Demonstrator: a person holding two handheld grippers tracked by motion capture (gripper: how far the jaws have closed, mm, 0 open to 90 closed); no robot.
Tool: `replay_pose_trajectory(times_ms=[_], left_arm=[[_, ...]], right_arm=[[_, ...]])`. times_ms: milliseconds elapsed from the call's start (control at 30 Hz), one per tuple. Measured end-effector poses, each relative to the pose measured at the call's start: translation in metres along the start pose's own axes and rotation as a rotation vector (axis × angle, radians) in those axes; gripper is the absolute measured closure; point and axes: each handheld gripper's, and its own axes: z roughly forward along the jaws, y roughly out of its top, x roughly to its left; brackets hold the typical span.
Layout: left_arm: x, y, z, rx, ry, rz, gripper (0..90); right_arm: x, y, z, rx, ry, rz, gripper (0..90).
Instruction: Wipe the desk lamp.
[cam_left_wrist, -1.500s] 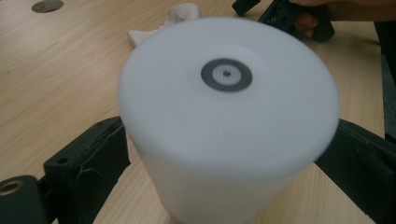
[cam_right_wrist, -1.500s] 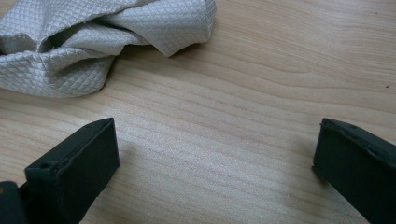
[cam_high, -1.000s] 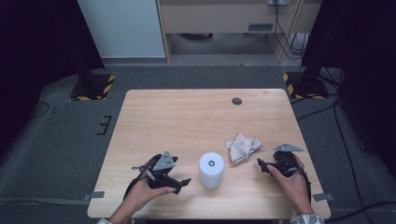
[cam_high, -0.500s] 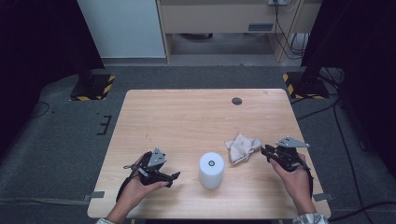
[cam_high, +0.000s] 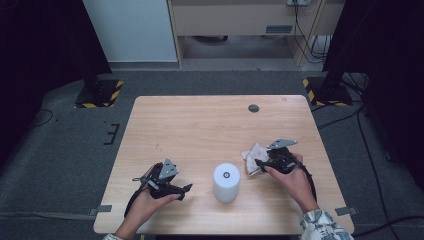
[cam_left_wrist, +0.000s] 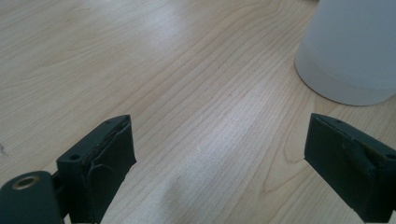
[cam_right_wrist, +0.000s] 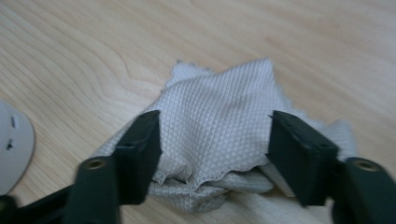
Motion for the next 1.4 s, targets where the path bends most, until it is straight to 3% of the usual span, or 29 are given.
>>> replay_pose_trajectory(times_ms=[33,167,333,433,600,633,667,767,867,967,1033,1167,1400], left_arm=[[0.0,0.0,0.0,-0.003,-0.005,0.0,7.8],[-0.002,0.001,-0.001,-0.009,-0.012,0.004,7.8],[-0.006,0.001,0.001,-0.005,-0.023,0.014,7.7],[-0.006,0.002,0.001,-0.01,-0.029,0.015,7.7],[-0.007,0.003,0.0,-0.033,-0.043,0.003,7.7],[-0.007,0.003,-0.001,-0.042,-0.05,0.001,7.8],[-0.008,0.004,-0.001,-0.046,-0.053,0.002,7.8],[-0.011,0.005,-0.001,-0.057,-0.066,0.007,7.7],[-0.014,0.007,-0.002,-0.06,-0.079,0.02,7.5],[-0.017,0.009,-0.004,-0.087,-0.096,0.023,7.3],[-0.017,0.01,-0.005,-0.106,-0.117,0.019,6.7],[-0.024,0.014,-0.002,-0.112,-0.15,0.033,5.2],[-0.038,0.022,0.004,-0.128,-0.193,0.049,4.9]], right_arm=[[0.001,-0.003,0.009,0.045,0.002,0.009,22.6],[0.001,-0.006,0.013,0.051,-0.005,0.011,19.1],[0.001,-0.013,0.02,0.093,-0.006,0.003,24.5],[0.002,-0.015,0.02,0.083,-0.007,-0.001,27.8],[0.004,-0.021,0.017,0.045,0.005,-0.007,45.3],[0.002,-0.022,0.015,0.038,0.005,-0.008,56.6],[0.002,-0.022,0.015,0.038,0.005,-0.008,56.6],[-0.001,-0.023,0.013,0.027,0.019,-0.003,71.2],[-0.002,-0.023,0.013,0.027,0.028,0.005,74.3],[-0.003,-0.022,0.01,0.023,0.047,0.02,76.0],[-0.002,-0.019,0.002,-0.016,0.085,0.035,76.3],[0.004,-0.006,-0.019,-0.043,0.136,-0.004,76.3],[0.008,0.007,-0.043,-0.066,0.176,-0.011,76.2]])
